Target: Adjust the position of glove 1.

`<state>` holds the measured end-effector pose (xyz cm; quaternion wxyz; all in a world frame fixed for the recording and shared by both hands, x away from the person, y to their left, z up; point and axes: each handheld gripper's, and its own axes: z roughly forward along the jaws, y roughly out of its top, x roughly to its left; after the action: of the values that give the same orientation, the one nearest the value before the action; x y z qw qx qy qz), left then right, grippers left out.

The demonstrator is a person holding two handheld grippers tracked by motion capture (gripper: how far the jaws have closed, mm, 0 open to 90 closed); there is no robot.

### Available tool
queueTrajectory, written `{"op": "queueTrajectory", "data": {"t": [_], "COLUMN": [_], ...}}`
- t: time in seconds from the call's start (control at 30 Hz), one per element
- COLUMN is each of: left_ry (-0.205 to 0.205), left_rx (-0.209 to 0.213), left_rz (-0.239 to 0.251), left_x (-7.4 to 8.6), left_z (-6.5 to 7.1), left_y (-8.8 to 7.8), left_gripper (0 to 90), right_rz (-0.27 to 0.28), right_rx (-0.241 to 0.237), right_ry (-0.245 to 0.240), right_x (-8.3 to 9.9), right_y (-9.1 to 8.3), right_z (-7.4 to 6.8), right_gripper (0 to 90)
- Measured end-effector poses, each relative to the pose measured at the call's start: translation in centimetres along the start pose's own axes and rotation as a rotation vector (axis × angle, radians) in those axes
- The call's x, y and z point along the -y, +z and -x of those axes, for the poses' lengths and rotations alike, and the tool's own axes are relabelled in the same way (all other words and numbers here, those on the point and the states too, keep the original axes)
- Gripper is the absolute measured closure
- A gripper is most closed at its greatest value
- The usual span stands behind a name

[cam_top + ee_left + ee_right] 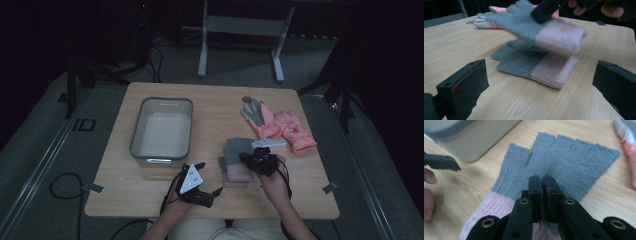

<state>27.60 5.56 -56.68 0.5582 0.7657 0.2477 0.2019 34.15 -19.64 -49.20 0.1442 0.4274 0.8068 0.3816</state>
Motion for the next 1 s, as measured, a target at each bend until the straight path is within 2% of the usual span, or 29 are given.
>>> {"op": "queueTrajectory", "data": {"t": [0.2,0.5,0.9,1.0], "left_ry": [0.001,-0.002,0.004,0.029], "left_rx": [-0.002,-0.001,0.0,-0.019], "left_rz": [0.003,0.0,-0.008,-0.002], "left_x": [0.0,0.0,0.0,0.0], "left_z": [0.0,0.0,0.0,0.2], "left_y": [0.0,0.0,0.1,0.1], "left_gripper": [0.0,0.0,0.0,0.0], "right_rz": [-0.036,-0.077,-0.099,-0.094], "right_rx": [-0.015,-0.019,-0.032,-0.036], "right_ry": [-0.001,0.01,0.012,0.007], "right_x": [0.7,1.7,2.3,2.6], "right_y": [1.6,3.4,4.2,4.4], "right_z": [-0.4,0.1,0.3,0.4], "right_gripper": [85.2,84.8,81.8,79.7]}}
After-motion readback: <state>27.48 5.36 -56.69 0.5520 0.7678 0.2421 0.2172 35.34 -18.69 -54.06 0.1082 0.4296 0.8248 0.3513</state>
